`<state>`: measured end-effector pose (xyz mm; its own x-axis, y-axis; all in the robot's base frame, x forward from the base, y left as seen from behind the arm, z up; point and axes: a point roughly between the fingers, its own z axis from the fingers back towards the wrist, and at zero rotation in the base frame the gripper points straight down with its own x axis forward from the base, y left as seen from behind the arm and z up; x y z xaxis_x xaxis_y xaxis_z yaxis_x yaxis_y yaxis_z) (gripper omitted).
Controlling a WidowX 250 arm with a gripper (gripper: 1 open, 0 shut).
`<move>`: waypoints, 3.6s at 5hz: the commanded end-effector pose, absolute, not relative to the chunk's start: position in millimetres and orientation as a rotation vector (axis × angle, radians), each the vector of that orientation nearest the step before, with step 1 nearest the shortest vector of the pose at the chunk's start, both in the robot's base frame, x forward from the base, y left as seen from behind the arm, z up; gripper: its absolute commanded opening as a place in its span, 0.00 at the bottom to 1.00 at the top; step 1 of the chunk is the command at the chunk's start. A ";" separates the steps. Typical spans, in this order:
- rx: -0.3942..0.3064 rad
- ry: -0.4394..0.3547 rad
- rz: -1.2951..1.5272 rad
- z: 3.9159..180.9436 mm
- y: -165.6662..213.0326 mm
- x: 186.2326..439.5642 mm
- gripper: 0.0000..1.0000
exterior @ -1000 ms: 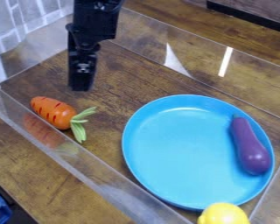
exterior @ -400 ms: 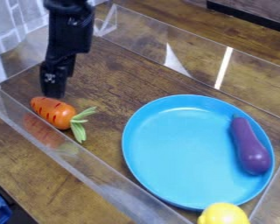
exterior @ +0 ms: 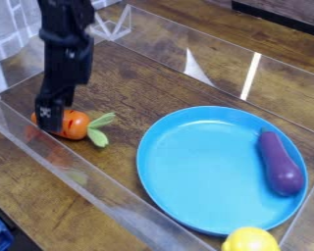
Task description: Put the carrot on the blue tray
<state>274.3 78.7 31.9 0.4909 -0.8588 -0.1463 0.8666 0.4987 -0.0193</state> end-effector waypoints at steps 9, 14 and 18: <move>0.112 -0.017 -0.989 32.6 83.3 281.1 0.00; 0.121 -0.032 -0.974 39.0 72.9 284.8 0.00; 0.129 -0.040 -0.961 46.1 68.0 285.9 0.00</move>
<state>272.8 69.8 21.2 0.5840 -0.8097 -0.0576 0.8118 0.5822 0.0463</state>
